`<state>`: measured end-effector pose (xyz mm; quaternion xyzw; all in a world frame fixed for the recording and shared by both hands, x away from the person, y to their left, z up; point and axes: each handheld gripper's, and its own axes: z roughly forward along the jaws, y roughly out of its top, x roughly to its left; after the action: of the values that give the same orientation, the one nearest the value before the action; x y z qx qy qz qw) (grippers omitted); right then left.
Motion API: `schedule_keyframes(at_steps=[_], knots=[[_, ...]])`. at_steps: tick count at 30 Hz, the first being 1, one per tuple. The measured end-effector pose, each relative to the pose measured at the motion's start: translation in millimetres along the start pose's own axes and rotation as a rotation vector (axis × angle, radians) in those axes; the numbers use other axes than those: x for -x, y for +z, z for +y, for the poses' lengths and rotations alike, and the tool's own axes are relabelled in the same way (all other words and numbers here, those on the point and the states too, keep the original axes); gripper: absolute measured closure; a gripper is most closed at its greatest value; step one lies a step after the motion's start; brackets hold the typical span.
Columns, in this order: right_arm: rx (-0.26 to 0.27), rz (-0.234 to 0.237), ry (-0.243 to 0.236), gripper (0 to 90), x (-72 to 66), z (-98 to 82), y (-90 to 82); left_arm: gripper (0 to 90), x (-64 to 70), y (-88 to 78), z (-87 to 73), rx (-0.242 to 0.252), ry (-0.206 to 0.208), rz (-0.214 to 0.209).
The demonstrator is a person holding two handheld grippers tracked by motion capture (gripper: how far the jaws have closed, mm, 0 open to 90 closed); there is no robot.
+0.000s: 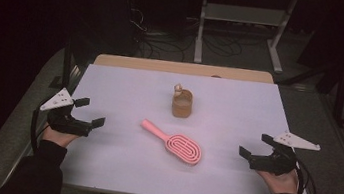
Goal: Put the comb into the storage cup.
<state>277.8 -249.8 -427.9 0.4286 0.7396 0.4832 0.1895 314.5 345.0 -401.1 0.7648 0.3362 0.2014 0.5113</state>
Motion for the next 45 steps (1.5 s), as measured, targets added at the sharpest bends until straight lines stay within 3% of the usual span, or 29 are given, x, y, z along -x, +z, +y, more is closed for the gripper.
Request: schedule_keyframes(at_steps=[8, 25, 45], knots=[[-0.005, -0.001, 0.003, 0.0, 0.9, -0.4, -0.1, 1.4, -3.3, 5.9, 14.3, -0.012, 0.022, -0.005], [-0.016, 0.004, -0.002, 0.0, 0.2, -1.2, 0.7, 1.4, -1.4, 30.3, 35.5, -0.079, 0.062, -0.064], [-0.022, 0.008, -0.007, 0.0, -0.7, -1.5, 1.7, 1.4, 0.2, 62.9, 48.9, -0.130, 0.062, -0.107]])
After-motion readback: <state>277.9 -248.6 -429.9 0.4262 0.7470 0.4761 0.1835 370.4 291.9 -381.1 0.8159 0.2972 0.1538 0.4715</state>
